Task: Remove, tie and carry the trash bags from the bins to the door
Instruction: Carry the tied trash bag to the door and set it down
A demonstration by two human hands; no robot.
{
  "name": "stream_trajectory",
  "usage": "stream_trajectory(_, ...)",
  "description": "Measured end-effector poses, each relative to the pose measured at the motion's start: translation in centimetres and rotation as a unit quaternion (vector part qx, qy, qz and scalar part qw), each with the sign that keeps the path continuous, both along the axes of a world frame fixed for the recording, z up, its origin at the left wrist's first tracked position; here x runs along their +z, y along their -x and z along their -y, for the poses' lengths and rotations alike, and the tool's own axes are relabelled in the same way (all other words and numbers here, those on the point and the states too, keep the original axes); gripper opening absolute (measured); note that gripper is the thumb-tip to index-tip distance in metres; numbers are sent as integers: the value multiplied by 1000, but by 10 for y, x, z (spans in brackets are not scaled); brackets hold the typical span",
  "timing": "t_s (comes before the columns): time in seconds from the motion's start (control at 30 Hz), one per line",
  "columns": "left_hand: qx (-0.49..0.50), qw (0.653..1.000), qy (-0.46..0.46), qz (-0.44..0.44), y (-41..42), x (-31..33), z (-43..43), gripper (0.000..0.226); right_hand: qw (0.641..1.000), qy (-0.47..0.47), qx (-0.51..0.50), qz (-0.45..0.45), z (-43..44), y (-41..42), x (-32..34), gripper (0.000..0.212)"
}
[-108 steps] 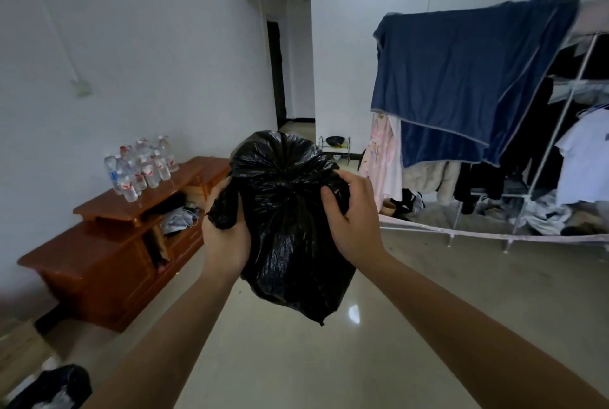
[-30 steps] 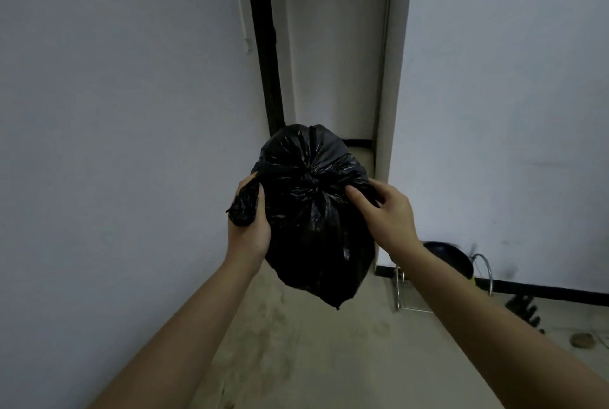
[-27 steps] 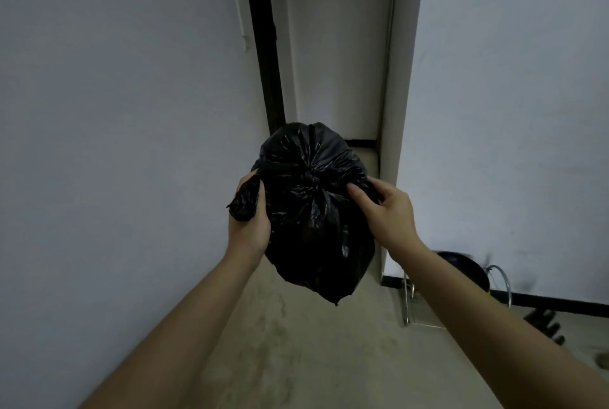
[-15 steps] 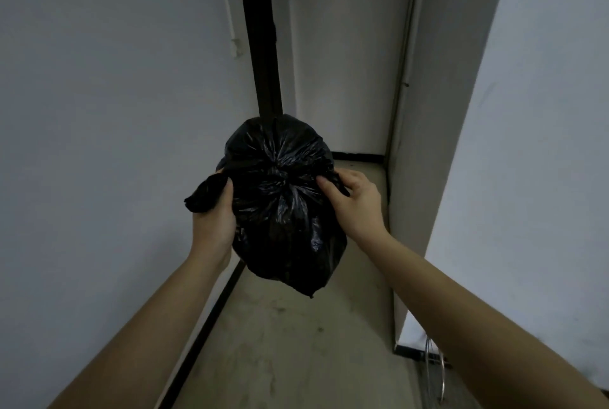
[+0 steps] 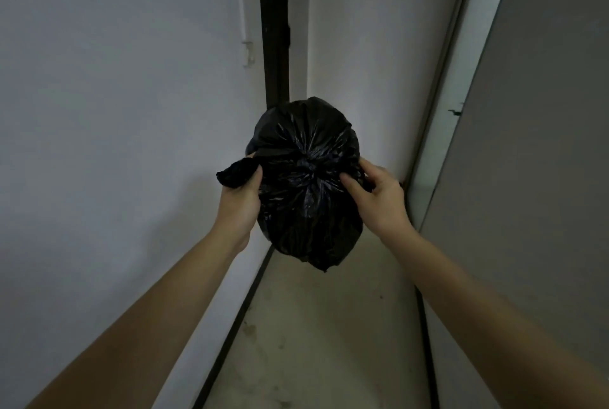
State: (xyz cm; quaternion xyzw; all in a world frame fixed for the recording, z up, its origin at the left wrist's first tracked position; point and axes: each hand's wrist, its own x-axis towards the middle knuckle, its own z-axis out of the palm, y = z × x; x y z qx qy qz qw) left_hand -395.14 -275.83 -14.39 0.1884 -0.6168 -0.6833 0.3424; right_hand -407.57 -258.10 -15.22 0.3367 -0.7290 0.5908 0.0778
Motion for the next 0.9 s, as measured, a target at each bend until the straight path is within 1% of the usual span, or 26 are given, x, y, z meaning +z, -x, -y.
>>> stream_trajectory(0.1, -34, 999, -13, -7, 64, 4, 44, 26, 1000, -1, -13, 4, 40, 59, -3, 44)
stream_trajectory(0.2, -45, 999, -12, 4, 133, -12, 86, 31, 998, 22, -31, 52, 81, 125, -24, 48)
stream_trajectory(0.37, -55, 998, 22, 29, 263, -46, 159, 29, 994, 32, -41, 97, 158, 251, -66, 35)
stream_trajectory(0.43, -54, 997, 37, 41, 322, -59, 189, 31, 993, 32, -47, 106, 189, 310, -81, 29)
stream_trajectory(0.5, -53, 996, 37, 65, 382, -69, 220, 27, 991, 29, -51, 121, 222, 372, -94, 21)
stream_trajectory(0.6, -33, 992, 42, 115, 458, -79, 262, 13, 988, 5, -52, 143, 271, 452, -109, 16)
stream_trajectory(0.67, -17, 991, 20, 132, 495, -91, 288, 9, 985, -10, -50, 163, 301, 490, -121, 18)
stream_trajectory(0.8, 14, 983, -2, 181, 559, -129, 343, 16, 975, -51, -48, 212, 362, 556, -158, 22)
stream_trajectory(0.9, 18, 972, -3, 232, 602, -172, 382, 24, 972, -117, -48, 198, 396, 600, -198, 19)
